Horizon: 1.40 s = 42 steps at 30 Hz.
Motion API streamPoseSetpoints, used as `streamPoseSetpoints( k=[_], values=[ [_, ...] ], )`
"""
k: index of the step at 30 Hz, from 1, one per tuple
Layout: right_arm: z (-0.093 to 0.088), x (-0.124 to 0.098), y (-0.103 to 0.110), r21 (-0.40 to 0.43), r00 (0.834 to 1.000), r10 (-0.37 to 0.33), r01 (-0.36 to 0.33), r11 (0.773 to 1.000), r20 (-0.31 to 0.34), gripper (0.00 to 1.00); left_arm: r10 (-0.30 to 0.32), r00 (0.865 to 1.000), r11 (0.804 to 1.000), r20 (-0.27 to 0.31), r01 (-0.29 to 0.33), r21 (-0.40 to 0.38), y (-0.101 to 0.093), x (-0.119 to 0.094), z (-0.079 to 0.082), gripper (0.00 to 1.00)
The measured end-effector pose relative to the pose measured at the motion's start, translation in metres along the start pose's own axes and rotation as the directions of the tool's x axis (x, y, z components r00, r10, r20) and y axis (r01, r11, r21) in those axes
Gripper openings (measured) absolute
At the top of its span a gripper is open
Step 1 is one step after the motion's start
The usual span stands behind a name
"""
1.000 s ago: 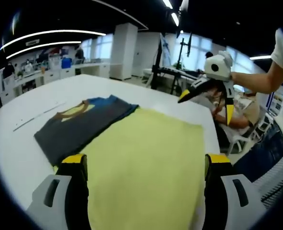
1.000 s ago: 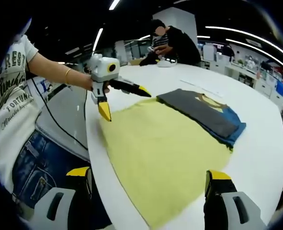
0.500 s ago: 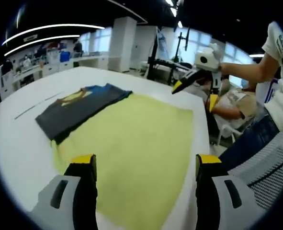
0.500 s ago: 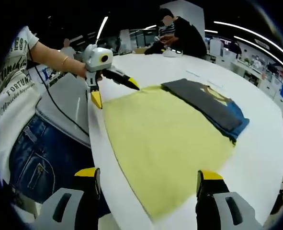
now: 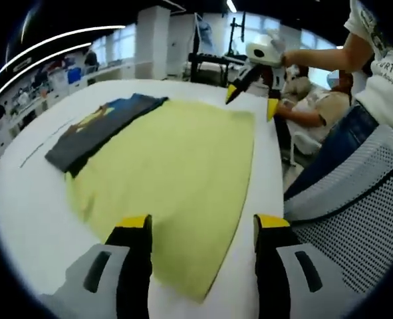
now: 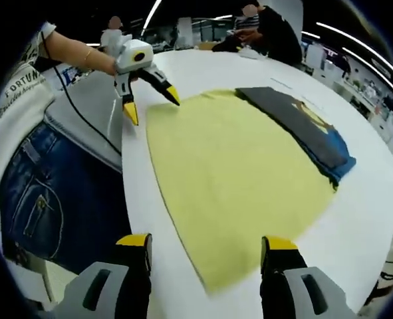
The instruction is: Fold the garment on the visible template until the final outline fits inside the template.
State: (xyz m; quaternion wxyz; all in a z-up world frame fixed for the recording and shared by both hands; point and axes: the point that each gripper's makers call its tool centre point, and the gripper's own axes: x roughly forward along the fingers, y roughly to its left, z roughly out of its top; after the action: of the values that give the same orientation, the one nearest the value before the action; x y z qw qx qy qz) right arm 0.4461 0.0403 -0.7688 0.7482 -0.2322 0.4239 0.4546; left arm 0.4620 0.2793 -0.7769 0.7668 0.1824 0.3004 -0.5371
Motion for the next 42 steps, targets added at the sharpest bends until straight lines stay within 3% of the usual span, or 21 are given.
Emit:
streamPoseSetpoints(
  k=[5, 12, 16, 20, 22, 25, 31, 37, 42],
  values=[
    [-0.011, 0.005, 0.002, -0.028, 0.998, -0.001, 0.0, 1.0, -0.057, 0.53, 0.02, 1.0, 1.0, -0.011, -0.02, -0.006, 0.0, 0.0, -0.003, 0.52],
    [-0.025, 0.007, -0.006, -0.081, 0.99, -0.051, 0.04, 0.996, -0.129, 0.45, 0.058, 0.993, 0.997, -0.103, -0.052, 0.058, 0.004, -0.005, -0.019, 0.44],
    [-0.029, 0.008, -0.004, -0.111, 0.987, -0.044, 0.027, 0.993, -0.157, 0.38, 0.063, 0.993, 0.997, -0.097, -0.057, 0.059, 0.001, -0.008, -0.015, 0.41],
    [-0.033, 0.009, -0.003, -0.121, 0.984, -0.037, 0.016, 0.993, -0.175, 0.29, 0.068, 0.989, 0.993, -0.128, -0.054, 0.106, 0.0, -0.011, -0.017, 0.37],
    [-0.034, 0.008, -0.005, -0.114, 0.981, -0.042, 0.021, 0.993, -0.187, 0.29, 0.083, 0.982, 0.984, -0.167, -0.054, 0.173, 0.004, -0.014, -0.018, 0.36],
    [-0.033, 0.008, -0.008, -0.124, 0.979, -0.054, 0.029, 0.992, -0.198, 0.28, 0.093, 0.974, 0.979, -0.208, -0.051, 0.199, 0.006, -0.015, -0.019, 0.34],
    [-0.032, 0.009, -0.014, -0.174, 0.972, -0.075, 0.036, 0.984, -0.222, 0.14, 0.071, 0.96, 0.984, -0.271, -0.022, 0.179, -0.001, -0.011, -0.022, 0.24],
    [-0.032, 0.01, -0.013, -0.185, 0.972, -0.067, 0.025, 0.982, -0.225, 0.08, 0.065, 0.945, 0.993, -0.32, -0.028, 0.117, -0.004, -0.01, -0.025, 0.16],
    [-0.032, 0.01, -0.017, -0.187, 0.97, -0.083, 0.04, 0.982, -0.229, 0.05, 0.062, 0.945, 0.998, -0.322, -0.049, 0.047, -0.001, -0.01, -0.028, 0.12]
  ],
)
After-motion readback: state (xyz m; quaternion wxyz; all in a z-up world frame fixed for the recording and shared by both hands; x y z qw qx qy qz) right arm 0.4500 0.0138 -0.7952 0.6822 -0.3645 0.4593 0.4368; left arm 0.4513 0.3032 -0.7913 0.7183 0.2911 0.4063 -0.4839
